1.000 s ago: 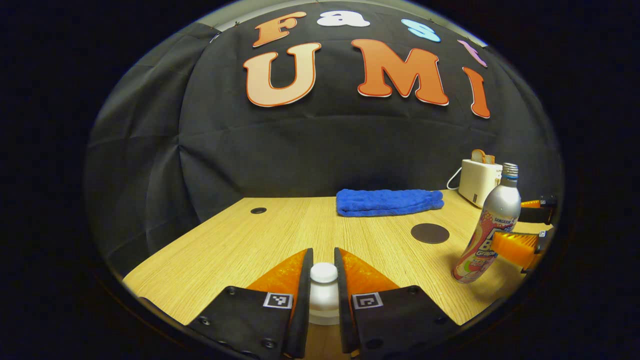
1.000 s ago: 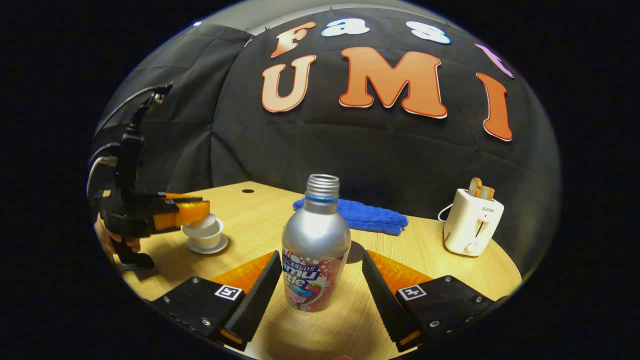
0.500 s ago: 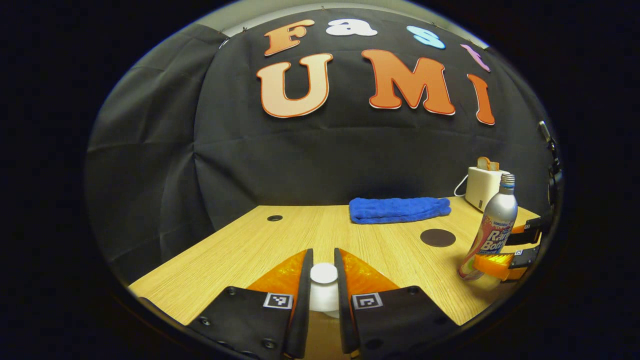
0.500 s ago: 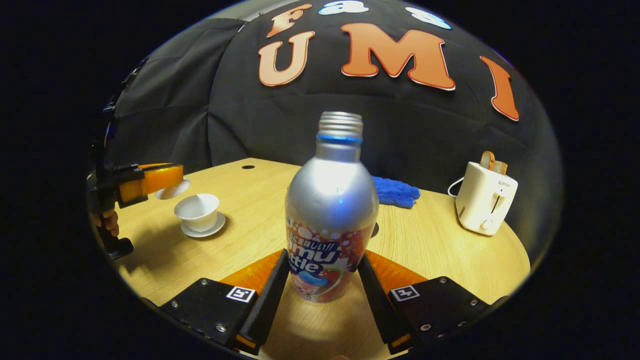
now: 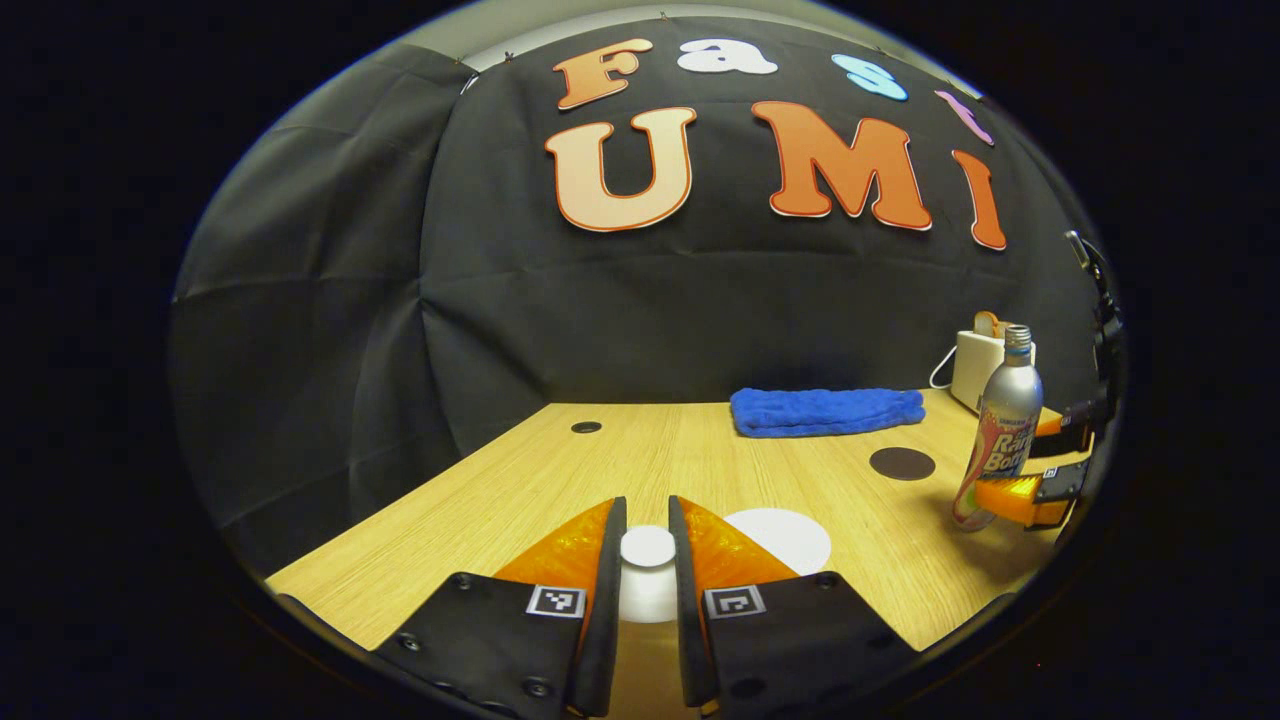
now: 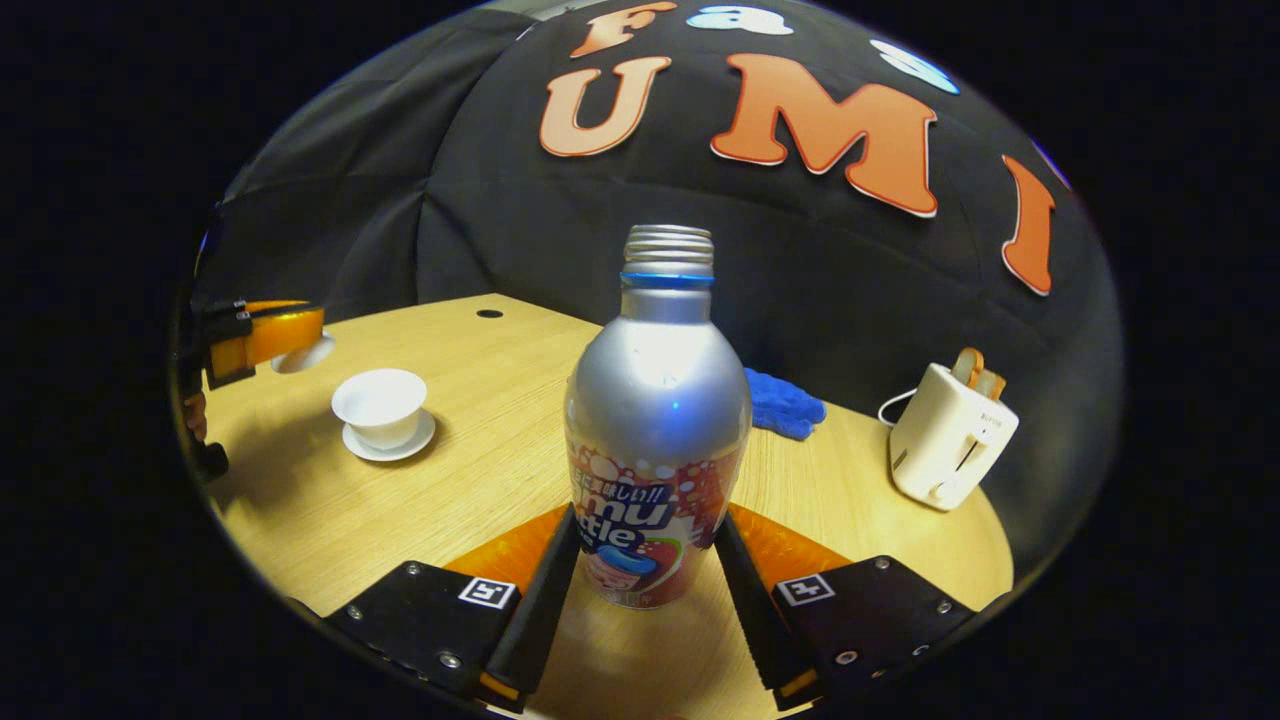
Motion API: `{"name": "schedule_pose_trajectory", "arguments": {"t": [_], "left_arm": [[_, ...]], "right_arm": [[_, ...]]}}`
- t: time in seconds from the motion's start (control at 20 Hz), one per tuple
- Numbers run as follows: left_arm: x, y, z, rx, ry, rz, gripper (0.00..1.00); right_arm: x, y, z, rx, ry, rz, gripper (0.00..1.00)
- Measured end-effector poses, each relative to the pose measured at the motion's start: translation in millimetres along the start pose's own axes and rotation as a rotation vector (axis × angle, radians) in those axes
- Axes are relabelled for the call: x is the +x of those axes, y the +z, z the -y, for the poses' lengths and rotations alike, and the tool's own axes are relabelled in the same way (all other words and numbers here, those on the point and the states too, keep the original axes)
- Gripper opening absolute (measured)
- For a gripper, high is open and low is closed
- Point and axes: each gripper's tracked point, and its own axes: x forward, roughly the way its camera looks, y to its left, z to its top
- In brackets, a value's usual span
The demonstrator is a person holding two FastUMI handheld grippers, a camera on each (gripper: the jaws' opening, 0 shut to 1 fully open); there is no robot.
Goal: Open the teacup lid with one hand, grasp the water bottle and pour water into the teacup with the other hand; after pouring, place the water bottle on the coaster and then close the teacup lid.
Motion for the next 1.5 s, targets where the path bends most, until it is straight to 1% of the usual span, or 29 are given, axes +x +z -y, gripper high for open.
{"name": "schedule_pose_trajectory", "arguments": {"t": [0.1, 0.15, 0.2, 0.35, 0.55, 0.8, 0.95, 1.1, 1.2, 1.3, 1.5], "left_arm": [[-6, -3, -7, -0.01, 0.0, -0.003, 0.29], [-8, -4, -10, -0.012, 0.006, -0.005, 0.26], [-9, -6, -16, -0.009, 0.016, -0.007, 0.3], [-14, -8, -27, -0.005, 0.027, -0.008, 0.29], [-20, -8, -42, -0.016, 0.045, -0.004, 0.3], [-26, -10, -55, -0.021, 0.065, 0.003, 0.29], [-28, -11, -64, -0.027, 0.071, 0.006, 0.29], [-29, -13, -73, -0.041, 0.077, 0.006, 0.29], [-30, -13, -78, -0.042, 0.084, 0.008, 0.29], [-32, -15, -80, -0.041, 0.086, 0.009, 0.29], [-35, -12, -85, -0.044, 0.09, 0.017, 0.29]], "right_arm": [[6, 8, -1, -0.049, -0.006, -0.001, 0.8], [7, 11, -1, -0.077, -0.014, 0.001, 0.8], [8, 14, 0, -0.108, -0.024, 0.002, 0.8], [13, 28, 0, -0.19, -0.052, 0.014, 0.8], [18, 37, -15, -0.268, -0.044, 0.019, 0.78], [26, 47, -25, -0.389, -0.08, 0.026, 0.77], [29, 54, -32, -0.467, -0.086, 0.038, 0.77], [30, 63, -35, -0.588, -0.114, 0.059, 0.77], [31, 72, -33, -0.704, -0.159, 0.081, 0.77], [33, 75, -34, -0.79, -0.189, 0.093, 0.77], [38, 81, -33, -0.883, -0.219, 0.109, 0.77]]}}
